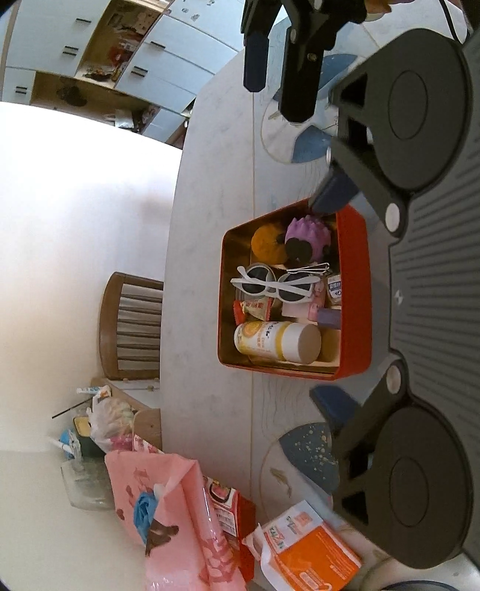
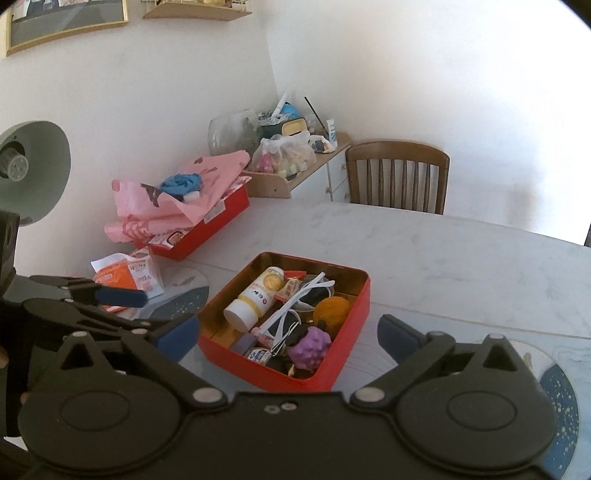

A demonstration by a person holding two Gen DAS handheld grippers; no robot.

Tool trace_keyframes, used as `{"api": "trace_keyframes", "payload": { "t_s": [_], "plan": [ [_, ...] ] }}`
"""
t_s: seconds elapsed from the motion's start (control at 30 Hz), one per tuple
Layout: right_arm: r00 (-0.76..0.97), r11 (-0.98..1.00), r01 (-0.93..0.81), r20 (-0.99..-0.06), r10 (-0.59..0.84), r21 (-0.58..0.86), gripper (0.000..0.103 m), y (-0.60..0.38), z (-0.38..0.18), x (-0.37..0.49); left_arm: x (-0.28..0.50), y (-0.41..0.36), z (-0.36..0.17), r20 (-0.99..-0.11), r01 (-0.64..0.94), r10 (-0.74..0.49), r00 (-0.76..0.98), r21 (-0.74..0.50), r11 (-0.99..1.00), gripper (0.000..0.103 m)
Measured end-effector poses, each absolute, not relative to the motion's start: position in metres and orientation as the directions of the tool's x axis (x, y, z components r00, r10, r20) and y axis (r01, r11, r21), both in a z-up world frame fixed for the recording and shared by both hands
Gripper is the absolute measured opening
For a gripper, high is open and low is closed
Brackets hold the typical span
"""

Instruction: Organize rigid objects

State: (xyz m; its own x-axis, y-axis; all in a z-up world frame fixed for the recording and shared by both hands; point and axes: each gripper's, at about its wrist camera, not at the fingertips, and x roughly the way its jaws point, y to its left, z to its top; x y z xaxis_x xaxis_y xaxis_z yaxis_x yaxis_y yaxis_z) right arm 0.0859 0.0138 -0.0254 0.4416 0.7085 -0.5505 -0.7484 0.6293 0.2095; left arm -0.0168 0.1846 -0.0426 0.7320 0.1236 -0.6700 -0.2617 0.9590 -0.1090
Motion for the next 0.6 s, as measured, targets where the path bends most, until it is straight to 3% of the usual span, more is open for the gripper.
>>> {"api": "trace_keyframes", "payload": {
  "t_s": [0.6],
  "plan": [
    [0.463, 0.660, -0.710, -0.544, 0.700, 0.245, 0.103, 0.002, -0.032, 0.077, -0.023, 0.173, -0.040, -0.660, -0.281, 0.144, 0.737, -0.106, 0.954, 0.103]
  ]
}}
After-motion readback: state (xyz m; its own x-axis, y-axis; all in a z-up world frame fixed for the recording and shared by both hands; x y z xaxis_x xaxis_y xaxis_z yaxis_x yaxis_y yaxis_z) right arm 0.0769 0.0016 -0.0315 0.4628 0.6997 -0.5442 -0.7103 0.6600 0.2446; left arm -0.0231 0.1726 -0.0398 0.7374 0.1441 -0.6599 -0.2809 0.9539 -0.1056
